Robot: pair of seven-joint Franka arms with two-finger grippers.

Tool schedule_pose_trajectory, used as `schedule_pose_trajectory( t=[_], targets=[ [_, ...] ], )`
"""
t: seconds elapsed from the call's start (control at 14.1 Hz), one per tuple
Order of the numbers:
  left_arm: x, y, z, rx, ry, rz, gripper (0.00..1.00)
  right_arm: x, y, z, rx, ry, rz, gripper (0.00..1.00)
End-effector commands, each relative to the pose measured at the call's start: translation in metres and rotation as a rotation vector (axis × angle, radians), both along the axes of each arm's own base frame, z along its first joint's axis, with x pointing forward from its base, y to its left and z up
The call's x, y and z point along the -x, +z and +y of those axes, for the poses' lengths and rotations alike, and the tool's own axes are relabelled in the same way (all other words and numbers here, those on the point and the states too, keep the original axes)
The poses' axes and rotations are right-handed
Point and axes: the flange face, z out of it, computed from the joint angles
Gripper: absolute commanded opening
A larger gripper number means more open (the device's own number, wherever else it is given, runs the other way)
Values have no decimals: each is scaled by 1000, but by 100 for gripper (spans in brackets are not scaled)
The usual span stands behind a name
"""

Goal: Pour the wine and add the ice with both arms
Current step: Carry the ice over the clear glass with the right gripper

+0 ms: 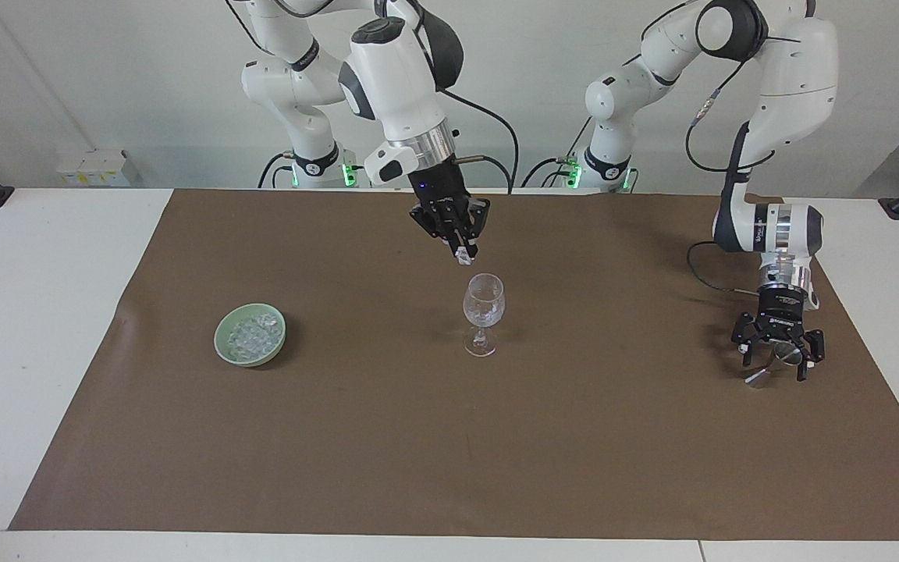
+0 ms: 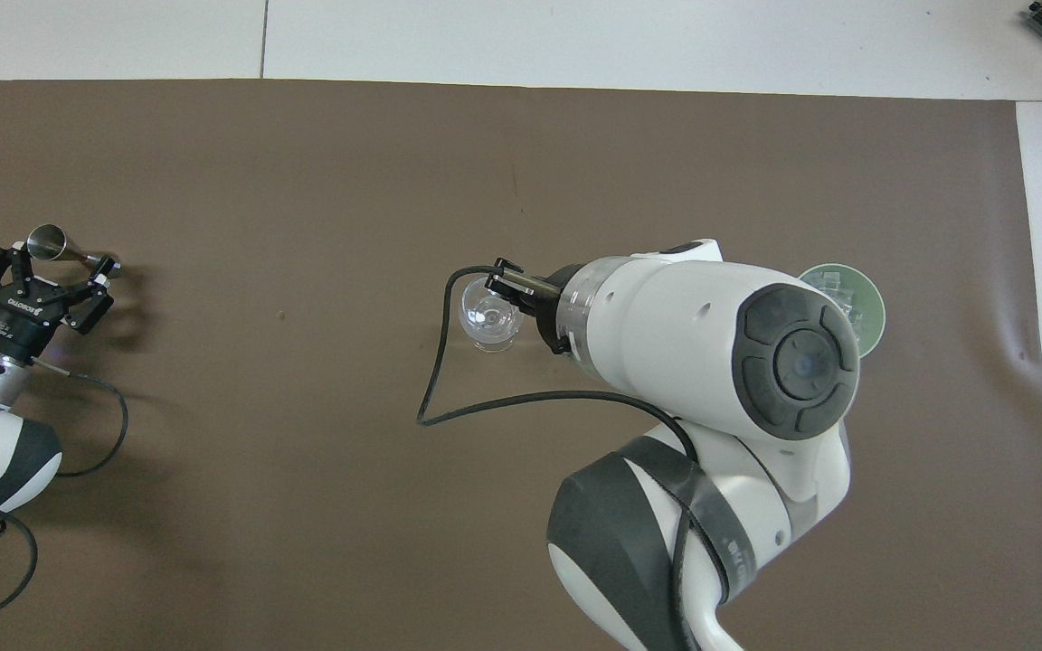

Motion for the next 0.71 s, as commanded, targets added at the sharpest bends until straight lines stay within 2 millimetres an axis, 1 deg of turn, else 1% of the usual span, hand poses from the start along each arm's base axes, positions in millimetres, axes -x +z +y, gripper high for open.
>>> schedule_pose_trajectory(
  t=[0.0, 0.28, 0.35, 0.64],
  targets=[
    [0, 14, 0, 32, 14, -6, 100, -3, -8, 13, -36, 12, -19, 0],
    [2, 28, -4, 35, 21, -2, 100, -8, -20, 20, -48, 38, -43, 0],
    [5, 31, -4, 33, 22, 0, 100, -8, -27, 20, -34, 63, -45, 0],
    [12, 39, -8, 29, 24, 5, 100, -11, -38, 21, -24, 98, -51, 0]
  ],
)
